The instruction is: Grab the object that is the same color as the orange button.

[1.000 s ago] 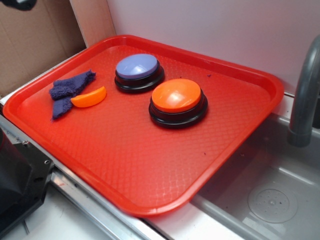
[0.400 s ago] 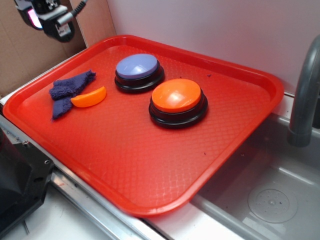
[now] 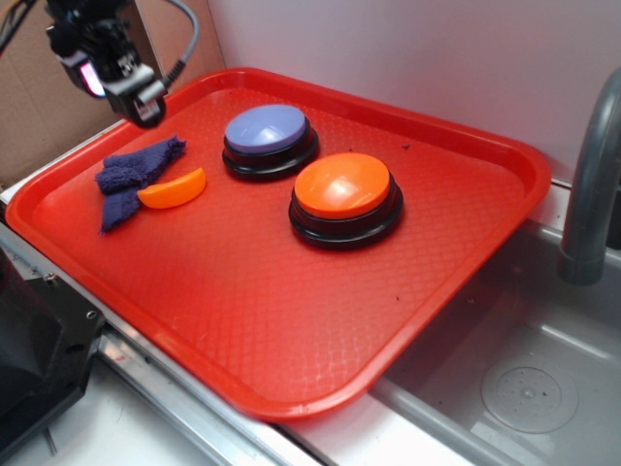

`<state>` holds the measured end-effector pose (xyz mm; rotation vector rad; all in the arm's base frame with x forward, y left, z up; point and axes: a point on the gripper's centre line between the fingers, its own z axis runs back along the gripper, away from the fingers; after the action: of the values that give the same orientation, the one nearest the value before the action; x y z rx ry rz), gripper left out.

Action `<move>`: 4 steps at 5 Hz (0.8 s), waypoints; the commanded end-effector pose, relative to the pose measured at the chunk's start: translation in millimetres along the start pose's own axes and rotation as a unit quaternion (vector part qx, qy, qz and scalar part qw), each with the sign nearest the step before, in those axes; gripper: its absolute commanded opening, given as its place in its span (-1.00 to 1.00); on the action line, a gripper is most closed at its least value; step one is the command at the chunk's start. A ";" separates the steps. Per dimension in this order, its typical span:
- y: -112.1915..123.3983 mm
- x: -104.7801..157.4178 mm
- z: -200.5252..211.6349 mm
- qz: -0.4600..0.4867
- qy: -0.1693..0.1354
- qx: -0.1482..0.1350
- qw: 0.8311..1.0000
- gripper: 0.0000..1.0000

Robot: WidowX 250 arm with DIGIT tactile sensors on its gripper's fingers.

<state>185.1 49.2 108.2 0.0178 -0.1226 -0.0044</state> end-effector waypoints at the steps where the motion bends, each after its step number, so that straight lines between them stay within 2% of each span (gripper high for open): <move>1: 12.3 11.7 -51.1 0.014 0.005 0.023 1.000 1.00; 2: 10.9 15.5 -71.0 0.009 -0.002 0.026 1.000 1.00; 4: 7.3 15.9 -88.2 -0.002 -0.001 0.013 1.000 1.00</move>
<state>210.0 55.7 20.4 0.0357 -0.1128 0.0008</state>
